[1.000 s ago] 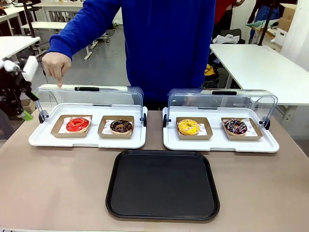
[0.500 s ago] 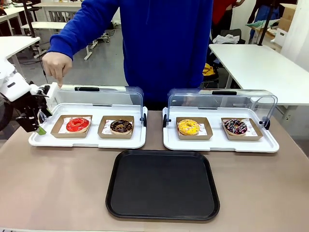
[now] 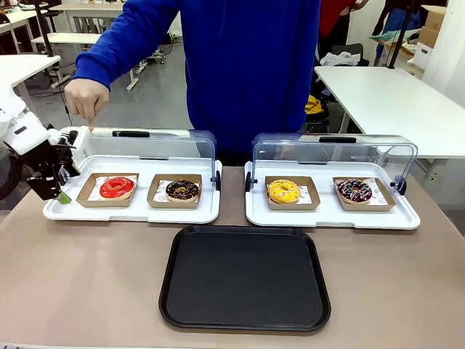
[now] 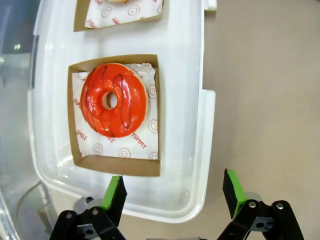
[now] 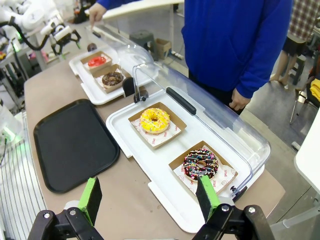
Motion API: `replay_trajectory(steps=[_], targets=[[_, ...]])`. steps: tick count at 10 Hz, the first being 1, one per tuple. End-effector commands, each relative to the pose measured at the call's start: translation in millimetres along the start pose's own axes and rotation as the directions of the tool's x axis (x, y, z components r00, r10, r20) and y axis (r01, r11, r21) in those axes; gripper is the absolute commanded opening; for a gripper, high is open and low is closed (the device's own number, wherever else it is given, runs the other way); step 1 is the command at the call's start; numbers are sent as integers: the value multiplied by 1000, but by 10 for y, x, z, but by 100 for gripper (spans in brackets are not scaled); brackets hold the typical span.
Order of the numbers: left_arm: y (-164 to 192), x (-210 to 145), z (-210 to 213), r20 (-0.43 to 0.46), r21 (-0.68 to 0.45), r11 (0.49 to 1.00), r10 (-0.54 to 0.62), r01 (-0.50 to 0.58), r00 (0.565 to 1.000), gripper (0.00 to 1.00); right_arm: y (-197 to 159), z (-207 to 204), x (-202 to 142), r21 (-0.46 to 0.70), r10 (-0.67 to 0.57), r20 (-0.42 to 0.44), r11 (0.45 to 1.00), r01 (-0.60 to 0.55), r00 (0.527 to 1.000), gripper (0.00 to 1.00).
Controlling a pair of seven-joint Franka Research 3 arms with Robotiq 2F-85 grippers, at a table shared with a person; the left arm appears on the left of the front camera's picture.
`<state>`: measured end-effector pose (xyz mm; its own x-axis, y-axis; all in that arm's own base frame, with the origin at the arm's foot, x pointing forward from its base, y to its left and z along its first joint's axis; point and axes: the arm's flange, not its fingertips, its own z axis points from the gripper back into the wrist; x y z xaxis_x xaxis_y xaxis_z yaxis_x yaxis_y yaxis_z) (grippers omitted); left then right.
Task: Move the first donut from the left to the tray.
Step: Pick up the Paper togo box containing the Donut indicated by the person and place it on the Handle tray.
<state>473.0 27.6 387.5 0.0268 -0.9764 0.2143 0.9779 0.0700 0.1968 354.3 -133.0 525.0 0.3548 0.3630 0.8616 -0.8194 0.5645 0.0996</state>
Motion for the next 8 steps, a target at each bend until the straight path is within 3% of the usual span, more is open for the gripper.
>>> replay_trajectory(steps=[1, 8], targets=[[100, 80, -233, -51, 11, 1000, -19, 20, 998, 100, -27, -9, 24, 1, 23, 34, 1000, -23, 999, 100], [305, -38, -591, -119, 75, 997, -13, 22, 993, 100, -27, -9, 24, 1, 23, 34, 1000, -23, 999, 100]])
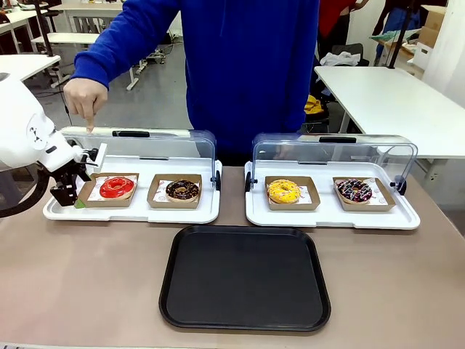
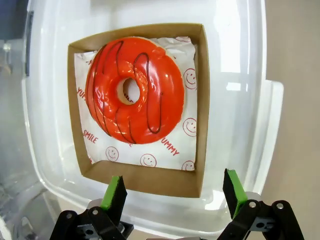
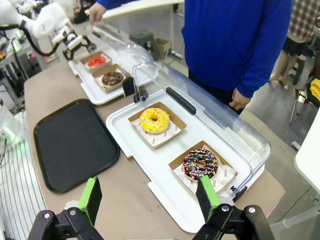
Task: Move the first donut from the left to the tray.
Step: Pick up the Paper togo box containing the Donut indicated by the person and place it on the Handle tray.
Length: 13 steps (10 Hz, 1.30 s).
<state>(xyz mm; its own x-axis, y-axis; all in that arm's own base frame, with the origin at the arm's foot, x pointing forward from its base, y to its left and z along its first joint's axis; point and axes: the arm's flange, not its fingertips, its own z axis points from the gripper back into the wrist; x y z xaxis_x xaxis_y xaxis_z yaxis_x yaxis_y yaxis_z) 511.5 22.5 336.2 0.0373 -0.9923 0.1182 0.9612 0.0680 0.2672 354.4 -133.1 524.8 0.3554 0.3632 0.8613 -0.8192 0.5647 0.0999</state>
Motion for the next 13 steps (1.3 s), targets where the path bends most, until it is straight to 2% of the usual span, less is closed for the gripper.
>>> replay_trajectory(steps=[1, 9, 10, 11, 12, 13], targets=[[42, 12, -26, -22, 1, 1000, -6, 6, 1000, 100, -26, -8, 26, 1, 23, 35, 1000, -23, 999, 100], [127, 29, -275, -51, -39, 999, -17, 15, 999, 100, -26, -8, 26, 1, 23, 35, 1000, -23, 999, 100], [130, 39, -275, -44, -42, 999, -11, 9, 999, 42, -26, -8, 26, 1, 23, 35, 1000, -23, 999, 100], [129, 35, -259, -44, -56, 998, -10, 7, 999, 42, -26, -8, 26, 1, 23, 35, 1000, -23, 999, 100], [140, 38, -264, -43, -64, 998, -8, 5, 999, 0, -26, -8, 26, 1, 23, 35, 1000, -23, 999, 100], [136, 33, -246, -39, -84, 996, -5, 2, 999, 0, -26, -8, 26, 1, 23, 35, 1000, -23, 999, 100]])
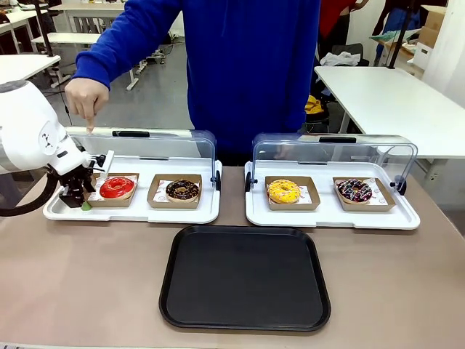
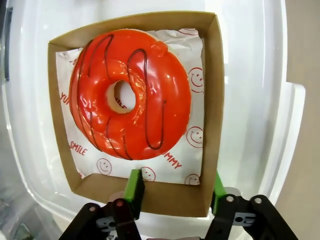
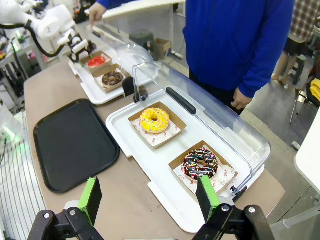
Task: Move the first donut from the left to the tray.
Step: Pick up the Paper togo box containing the Donut indicated by the person and place it on the Handle tray.
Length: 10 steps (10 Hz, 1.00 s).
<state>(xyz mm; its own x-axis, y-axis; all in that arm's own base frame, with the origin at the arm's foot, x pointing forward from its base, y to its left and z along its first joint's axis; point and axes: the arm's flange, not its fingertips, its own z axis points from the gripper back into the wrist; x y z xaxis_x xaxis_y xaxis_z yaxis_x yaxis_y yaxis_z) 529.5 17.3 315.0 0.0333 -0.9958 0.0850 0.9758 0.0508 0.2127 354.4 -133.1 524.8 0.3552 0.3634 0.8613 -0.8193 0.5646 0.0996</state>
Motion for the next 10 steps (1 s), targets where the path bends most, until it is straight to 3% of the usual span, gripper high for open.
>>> replay_trajectory(steps=[1, 2, 4, 10], targets=[[27, 4, 17, -7, -44, 999, 4, -4, 1000, 0, -25, -8, 26, 1, 23, 35, 1000, -23, 999, 100], [30, 4, 26, -13, -50, 999, 0, 0, 1000, 15, -25, -8, 26, 1, 23, 35, 1000, -23, 999, 100], [11, 11, 8, -28, -86, 996, -22, 20, 999, 0, -25, -8, 26, 1, 23, 35, 1000, -23, 999, 100], [-4, 23, 14, -9, -74, 997, -27, 26, 1000, 0, -25, -8, 26, 1, 23, 35, 1000, -23, 999, 100]])
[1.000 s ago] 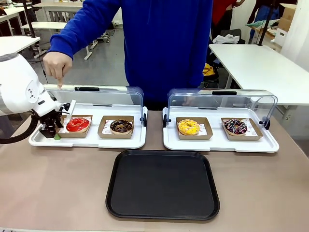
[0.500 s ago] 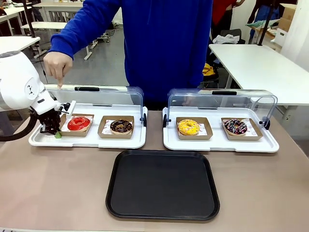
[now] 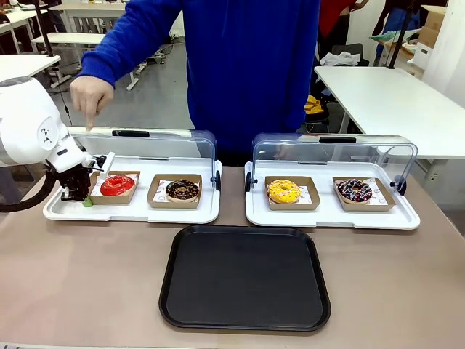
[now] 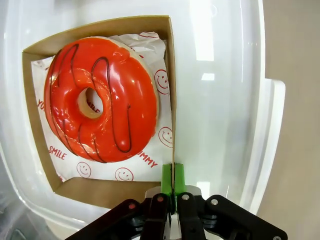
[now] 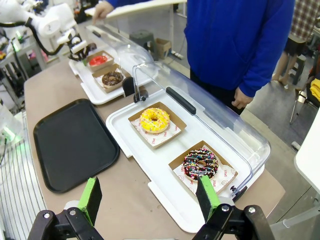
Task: Move the first donut from the left to the tray.
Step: Pick up the Paper togo box containing the Donut indicated by the person and place it on the Handle tray.
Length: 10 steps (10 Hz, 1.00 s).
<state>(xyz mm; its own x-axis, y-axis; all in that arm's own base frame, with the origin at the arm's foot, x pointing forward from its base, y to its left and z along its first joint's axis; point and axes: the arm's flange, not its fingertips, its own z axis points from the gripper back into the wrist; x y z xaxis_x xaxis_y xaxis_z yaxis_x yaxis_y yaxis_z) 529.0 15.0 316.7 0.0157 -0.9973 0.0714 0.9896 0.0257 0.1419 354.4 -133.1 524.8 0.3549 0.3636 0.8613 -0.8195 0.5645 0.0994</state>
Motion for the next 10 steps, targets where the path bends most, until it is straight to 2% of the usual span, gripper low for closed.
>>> replay_trajectory(steps=[1, 4, 5, 6, 8, 10], targets=[[-2, -2, -1, 0, 0, 1000, -7, 7, 1000, 0, -25, -8, 26, 1, 23, 35, 1000, -23, 999, 100], [1, 3, 1, 0, 1, 1000, -1, 1, 1000, 2, -25, -8, 26, 1, 23, 35, 1000, -23, 999, 100], [-5, 36, 143, 93, 29, 999, 15, -17, 996, 2, -25, -8, 26, 1, 23, 35, 1000, -23, 999, 100], [-19, 59, 325, 124, 71, 995, 60, -70, 990, 2, -25, -8, 26, 1, 23, 35, 1000, -23, 999, 100], [-114, 152, 576, 145, 106, 992, 58, -73, 988, 2, -25, -8, 26, 1, 23, 35, 1000, -23, 999, 100], [-278, 346, 825, 129, 153, 986, 53, -73, 990, 2, -25, -8, 26, 1, 23, 35, 1000, -23, 999, 100]])
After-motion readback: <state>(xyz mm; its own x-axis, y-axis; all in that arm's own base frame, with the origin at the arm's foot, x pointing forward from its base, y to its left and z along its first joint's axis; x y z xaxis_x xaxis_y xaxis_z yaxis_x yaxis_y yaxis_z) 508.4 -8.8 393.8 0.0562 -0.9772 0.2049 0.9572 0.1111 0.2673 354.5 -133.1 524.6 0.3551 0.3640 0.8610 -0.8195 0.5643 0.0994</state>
